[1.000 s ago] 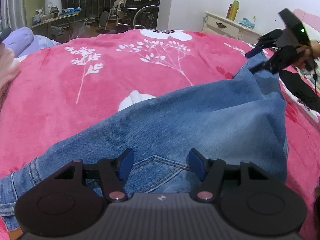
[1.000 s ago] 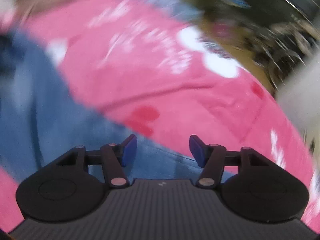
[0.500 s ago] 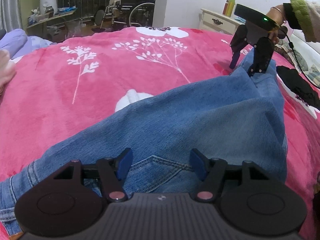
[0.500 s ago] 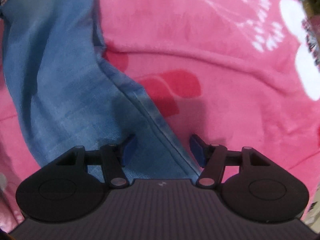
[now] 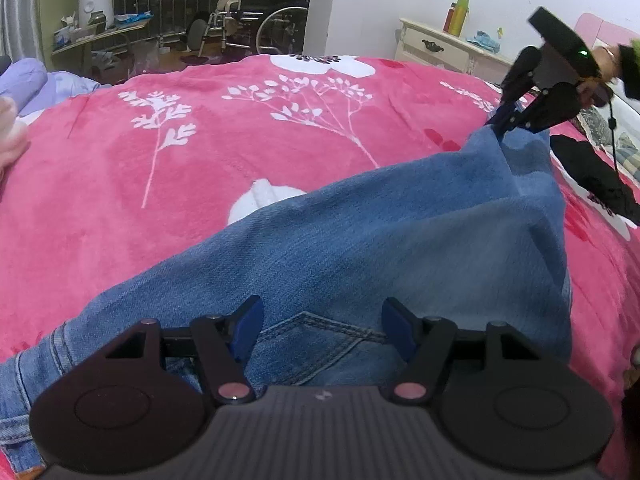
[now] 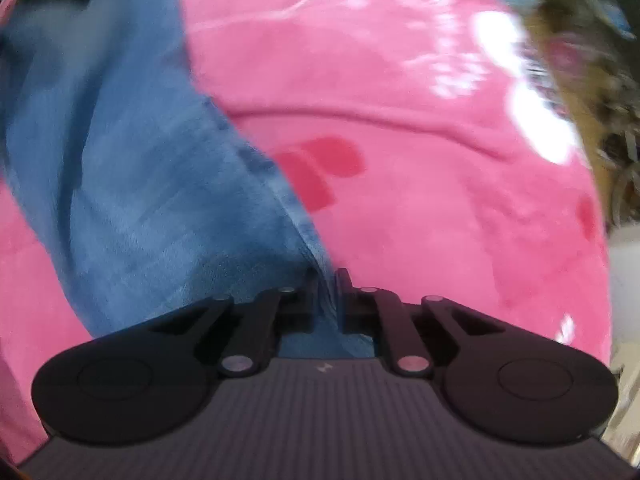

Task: Fold clothes

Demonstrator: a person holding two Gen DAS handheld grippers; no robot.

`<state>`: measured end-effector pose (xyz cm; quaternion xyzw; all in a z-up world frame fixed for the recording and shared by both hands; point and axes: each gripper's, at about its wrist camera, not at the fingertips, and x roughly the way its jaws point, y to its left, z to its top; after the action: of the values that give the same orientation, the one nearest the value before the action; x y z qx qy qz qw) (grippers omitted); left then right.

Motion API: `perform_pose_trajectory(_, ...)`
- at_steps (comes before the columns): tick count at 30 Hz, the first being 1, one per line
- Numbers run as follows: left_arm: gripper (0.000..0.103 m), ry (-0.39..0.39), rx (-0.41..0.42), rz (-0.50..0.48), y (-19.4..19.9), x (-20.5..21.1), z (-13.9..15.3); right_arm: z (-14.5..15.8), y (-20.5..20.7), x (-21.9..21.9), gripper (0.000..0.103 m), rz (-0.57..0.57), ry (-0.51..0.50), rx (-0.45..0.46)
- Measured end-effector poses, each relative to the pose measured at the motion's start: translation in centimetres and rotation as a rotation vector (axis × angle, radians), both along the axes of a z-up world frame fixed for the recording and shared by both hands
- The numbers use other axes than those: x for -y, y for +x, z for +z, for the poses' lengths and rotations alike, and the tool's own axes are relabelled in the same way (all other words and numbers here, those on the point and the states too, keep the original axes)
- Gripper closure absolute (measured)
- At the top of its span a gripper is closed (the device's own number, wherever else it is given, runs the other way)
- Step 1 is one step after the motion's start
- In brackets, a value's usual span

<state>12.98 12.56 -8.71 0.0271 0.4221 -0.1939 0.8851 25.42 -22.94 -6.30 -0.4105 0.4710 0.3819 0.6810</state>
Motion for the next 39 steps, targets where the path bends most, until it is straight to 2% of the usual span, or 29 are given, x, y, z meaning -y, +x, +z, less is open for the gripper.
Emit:
perform_pose_trajectory(4, 0.036, 0.005, -0.001, -0.001, 0.0, 0.1, 0.0, 1.0, -1.5, 1.1, 0.097, -0.048, -0.019, 0.124)
perform_pose_trajectory(7, 0.036, 0.014, 0.003, -0.002, 0.0, 0.3, 0.0, 0.3, -1.1, 1.8, 0.098, -0.089, -0.071, 0.185)
perform_pose_trajectory(8, 0.036, 0.018, 0.005, -0.003, 0.0, 0.3, 0.0, -0.3, -0.5, 1.4, 0.099, -0.105, -0.094, 0.206)
perform_pose_trajectory(10, 0.036, 0.022, 0.008, -0.004, -0.2, 0.3, 0.0, -3.5, 1.1, 1.5, 0.103, -0.130, -0.188, 0.273)
perform_pose_trajectory(12, 0.036, 0.024, 0.011, -0.004, -0.2, 0.3, 0.0, -5.8, 2.0, 2.1, 0.103, -0.171, -0.282, 0.325)
perform_pose_trajectory(14, 0.036, 0.023, 0.014, -0.004, -0.3, 0.3, 0.0, -6.1, 2.6, 3.0, 0.103, -0.252, -0.251, 0.347)
perform_pose_trajectory(17, 0.036, 0.022, 0.020, -0.005, -0.4, 0.3, -0.1, -3.8, 2.8, 3.5, 0.102, -0.388, -0.188, 0.408)
perform_pose_trajectory(19, 0.036, 0.018, 0.022, -0.002, -0.4, 0.2, -0.1, -0.6, 1.9, 4.1, 0.098, -0.545, -0.071, 0.466)
perform_pose_trajectory(21, 0.036, 0.013, 0.022, 0.000, -0.4, 0.2, 0.0, 2.4, 0.3, 5.0, 0.084, -0.706, 0.097, 0.449)
perform_pose_trajectory(22, 0.036, 0.009, 0.019, 0.002, -0.4, 0.1, 0.0, 3.9, -0.7, 5.6, 0.079, -0.788, 0.193, 0.433)
perform_pose_trajectory(24, 0.036, 0.003, 0.014, 0.008, -0.3, 0.0, 0.2, 5.7, -3.3, 6.4, 0.058, -0.920, 0.397, 0.329)
perform_pose_trajectory(25, 0.036, 0.003, 0.012, 0.013, -0.4, 0.0, 0.5, 6.2, -4.7, 6.8, 0.055, -0.974, 0.512, 0.251)
perform_pose_trajectory(27, 0.037, 0.005, 0.017, 0.027, -0.6, 0.1, 1.1, 5.8, -7.1, 7.0, 0.054, -1.049, 0.675, 0.078)
perform_pose_trajectory(29, 0.037, 0.006, 0.043, 0.032, -1.3, 0.2, 2.1, 4.5, -8.6, 6.8, 0.054, -1.104, 0.764, -0.082)
perform_pose_trajectory(31, 0.037, 0.020, 0.082, -0.012, -2.7, 1.2, 3.2, 2.7, -10.1, 6.1, 0.054, -1.148, 0.813, -0.220)
perform_pose_trajectory(34, 0.037, 0.042, 0.140, -0.078, -4.7, 2.7, 4.9, 0.5, -11.7, 5.0, 0.054, -1.194, 0.865, -0.338)
perform_pose_trajectory(37, 0.037, 0.065, 0.195, -0.148, -6.9, 4.2, 6.4, -0.4, -13.4, 4.4, 0.054, -1.241, 0.956, -0.439)
perform_pose_trajectory(39, 0.037, 0.087, 0.202, -0.231, -8.5, 5.9, 6.4, -1.1, -13.9, 3.8, 0.055, -1.260, 0.999, -0.496)
